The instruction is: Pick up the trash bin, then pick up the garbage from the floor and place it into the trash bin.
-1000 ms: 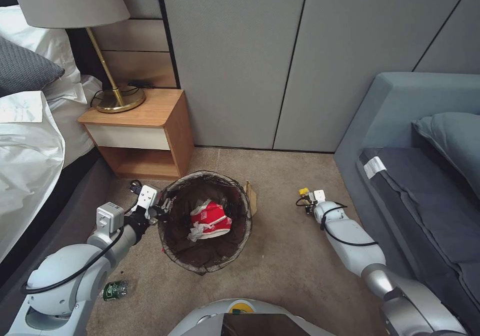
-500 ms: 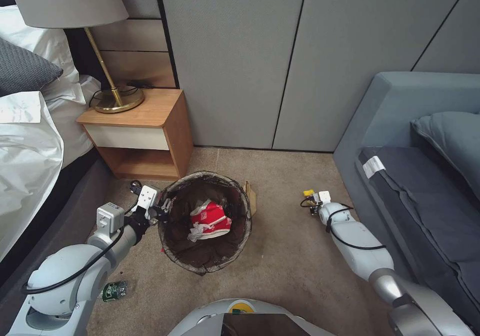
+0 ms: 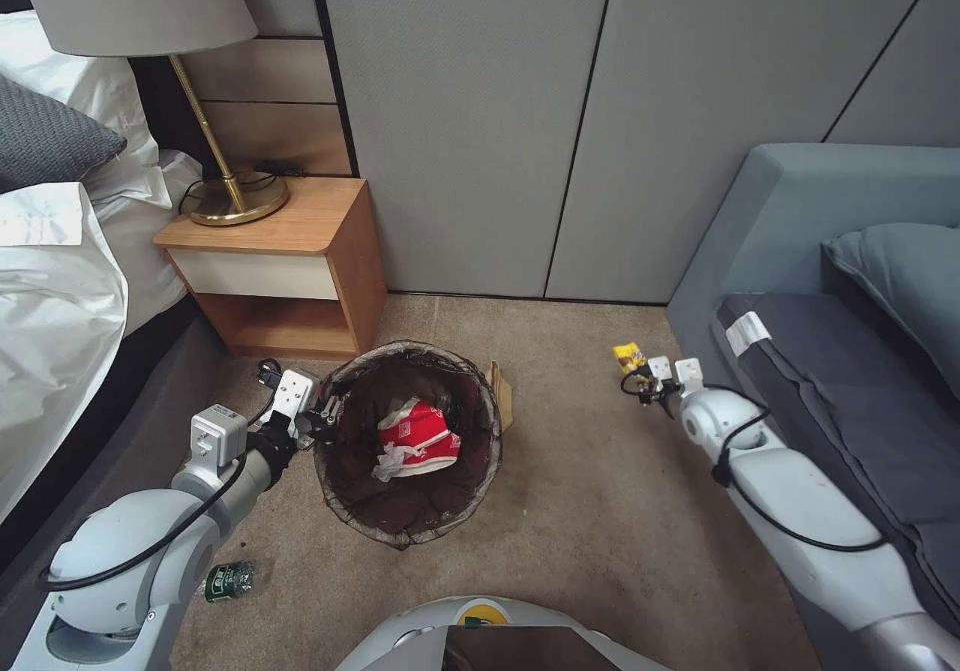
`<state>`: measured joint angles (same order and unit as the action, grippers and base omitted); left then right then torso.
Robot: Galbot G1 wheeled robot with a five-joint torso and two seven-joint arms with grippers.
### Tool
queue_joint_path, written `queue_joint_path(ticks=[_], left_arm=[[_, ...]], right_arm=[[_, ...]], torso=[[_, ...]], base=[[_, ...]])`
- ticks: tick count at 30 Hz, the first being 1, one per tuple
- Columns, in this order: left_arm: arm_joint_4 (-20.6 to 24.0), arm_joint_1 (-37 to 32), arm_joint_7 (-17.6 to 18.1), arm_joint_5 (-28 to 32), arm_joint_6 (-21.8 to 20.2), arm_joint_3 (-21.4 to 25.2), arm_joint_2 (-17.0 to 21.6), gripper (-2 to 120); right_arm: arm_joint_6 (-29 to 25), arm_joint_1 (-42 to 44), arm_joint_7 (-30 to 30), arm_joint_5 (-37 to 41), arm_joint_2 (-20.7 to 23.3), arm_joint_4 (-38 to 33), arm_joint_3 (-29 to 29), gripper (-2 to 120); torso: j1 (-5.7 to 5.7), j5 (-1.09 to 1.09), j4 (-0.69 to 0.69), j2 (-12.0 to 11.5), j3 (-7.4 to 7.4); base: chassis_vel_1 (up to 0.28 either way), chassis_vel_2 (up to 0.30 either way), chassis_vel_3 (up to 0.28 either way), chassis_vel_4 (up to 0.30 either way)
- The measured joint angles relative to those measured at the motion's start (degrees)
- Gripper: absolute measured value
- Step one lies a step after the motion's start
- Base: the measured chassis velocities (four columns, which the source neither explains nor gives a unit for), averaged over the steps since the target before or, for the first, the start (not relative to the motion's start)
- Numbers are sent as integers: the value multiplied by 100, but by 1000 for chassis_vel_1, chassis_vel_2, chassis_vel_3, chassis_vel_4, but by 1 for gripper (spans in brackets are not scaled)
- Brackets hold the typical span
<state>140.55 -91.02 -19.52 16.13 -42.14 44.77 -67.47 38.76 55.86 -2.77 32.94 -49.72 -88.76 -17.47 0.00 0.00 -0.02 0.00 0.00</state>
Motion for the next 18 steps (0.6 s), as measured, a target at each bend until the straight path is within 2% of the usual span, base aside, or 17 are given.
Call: queue_joint_path(ticks=[1,4,10,13,16,17,18], left_arm=[[0,0,0,0,0,0,0,0],[-9,2,4,-16,0,-12,-10,0],[-22,5,8,-26,0,-23,-18,0],[-49,16,9,-39,0,-36,-27,0],[-59,22,11,-44,0,-40,-28,0],[-75,32,12,-47,0,-43,-27,0],[-75,32,12,-47,0,-43,-27,0]], right_arm=[[0,0,0,0,0,0,0,0],[141,112,-19,300,197,-822,-195,0],[228,140,-59,593,304,-1310,-257,0],[336,117,-130,1063,456,-1922,-279,0],[355,76,-161,1269,518,-2175,-268,0],[361,-24,-226,1600,596,-2608,-207,0],[361,-24,-226,1600,596,-2608,-207,0]], torso=[[0,0,0,0,0],[0,-1,2,0,0],[0,-1,2,0,0],[0,-1,3,0,0],[0,0,2,0,0],[0,0,0,0,0],[0,0,0,0,0]], base=[[0,0,0,0],[0,0,0,0],[0,0,0,0],[0,0,0,0],[0,0,0,0],[0,0,0,0],[0,0,0,0]])
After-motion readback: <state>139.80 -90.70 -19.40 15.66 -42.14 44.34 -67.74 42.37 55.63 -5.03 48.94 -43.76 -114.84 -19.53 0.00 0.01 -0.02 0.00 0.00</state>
